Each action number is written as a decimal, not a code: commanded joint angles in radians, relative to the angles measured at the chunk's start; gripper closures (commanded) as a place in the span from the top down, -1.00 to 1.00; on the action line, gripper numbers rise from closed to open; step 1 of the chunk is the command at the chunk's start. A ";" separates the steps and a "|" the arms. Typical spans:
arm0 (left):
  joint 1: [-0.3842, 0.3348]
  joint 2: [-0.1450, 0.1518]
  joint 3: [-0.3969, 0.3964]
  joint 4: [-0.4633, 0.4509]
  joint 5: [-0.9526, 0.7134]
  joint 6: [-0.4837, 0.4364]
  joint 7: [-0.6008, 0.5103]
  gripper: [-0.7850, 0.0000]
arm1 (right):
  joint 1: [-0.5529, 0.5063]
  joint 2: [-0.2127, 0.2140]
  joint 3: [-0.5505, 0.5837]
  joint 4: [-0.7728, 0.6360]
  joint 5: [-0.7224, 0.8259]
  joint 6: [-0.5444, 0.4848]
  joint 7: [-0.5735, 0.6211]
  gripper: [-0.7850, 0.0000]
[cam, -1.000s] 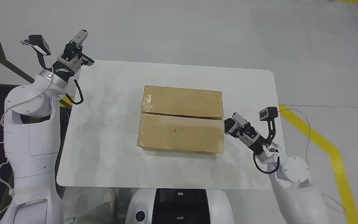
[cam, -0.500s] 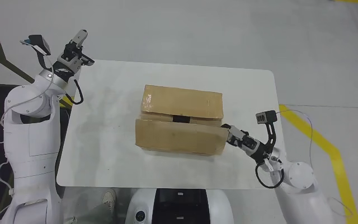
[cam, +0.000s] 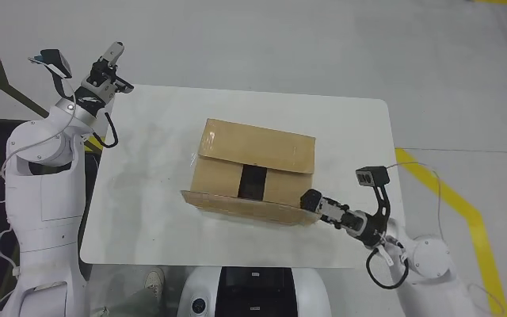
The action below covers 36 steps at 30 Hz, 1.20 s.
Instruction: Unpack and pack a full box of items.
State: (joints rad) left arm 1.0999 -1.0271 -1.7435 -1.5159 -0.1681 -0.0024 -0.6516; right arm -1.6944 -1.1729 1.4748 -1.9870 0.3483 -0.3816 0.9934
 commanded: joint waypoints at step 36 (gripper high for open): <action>0.000 0.000 0.000 0.000 0.000 0.000 0.000 1.00 | 0.050 0.040 -0.279 -0.107 -0.514 0.120 0.116 1.00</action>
State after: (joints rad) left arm 1.0999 -1.0271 -1.7435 -1.5159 -0.1681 -0.0024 -0.6516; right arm -1.6453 -1.1338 1.2015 -2.0918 -0.1428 -0.2688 1.1136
